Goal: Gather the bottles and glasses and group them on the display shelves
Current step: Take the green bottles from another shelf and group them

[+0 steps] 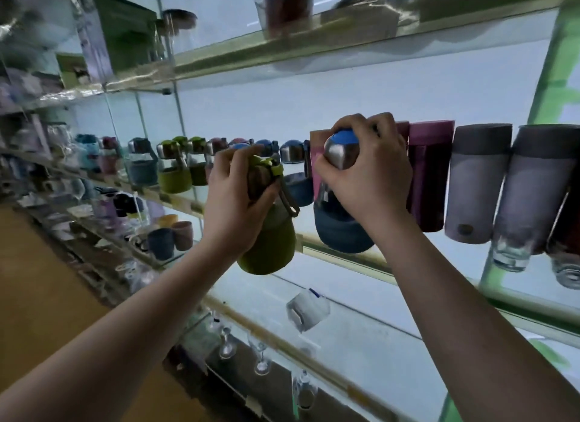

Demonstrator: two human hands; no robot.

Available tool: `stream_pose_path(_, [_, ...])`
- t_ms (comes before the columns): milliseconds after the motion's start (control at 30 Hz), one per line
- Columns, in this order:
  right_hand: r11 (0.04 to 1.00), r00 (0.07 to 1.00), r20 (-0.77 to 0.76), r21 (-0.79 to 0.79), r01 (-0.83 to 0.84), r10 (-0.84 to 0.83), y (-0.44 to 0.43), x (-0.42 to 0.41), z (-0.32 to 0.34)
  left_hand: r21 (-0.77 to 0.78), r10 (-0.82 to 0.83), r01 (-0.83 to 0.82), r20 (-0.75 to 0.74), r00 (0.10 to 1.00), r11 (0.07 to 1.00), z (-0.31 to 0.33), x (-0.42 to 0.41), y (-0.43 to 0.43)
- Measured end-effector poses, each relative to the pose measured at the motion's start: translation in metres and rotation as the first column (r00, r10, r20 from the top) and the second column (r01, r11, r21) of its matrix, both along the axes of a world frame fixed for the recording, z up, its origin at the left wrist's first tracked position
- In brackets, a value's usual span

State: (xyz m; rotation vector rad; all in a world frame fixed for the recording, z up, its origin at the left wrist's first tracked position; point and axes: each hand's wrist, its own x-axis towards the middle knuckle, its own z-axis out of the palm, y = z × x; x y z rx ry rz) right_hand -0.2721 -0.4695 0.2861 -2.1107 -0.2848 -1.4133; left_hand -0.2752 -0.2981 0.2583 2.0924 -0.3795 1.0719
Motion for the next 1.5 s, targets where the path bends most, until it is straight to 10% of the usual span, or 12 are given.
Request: stream_pose_path(1500, [0.894, 0.893, -0.165, 0.096, 0.437, -0.419, 0.153, 0.175, -0.028, -0.016, -0.478, 0.478, 0.003, 0.878, 0.878, 0.006, 0.227, 0.205])
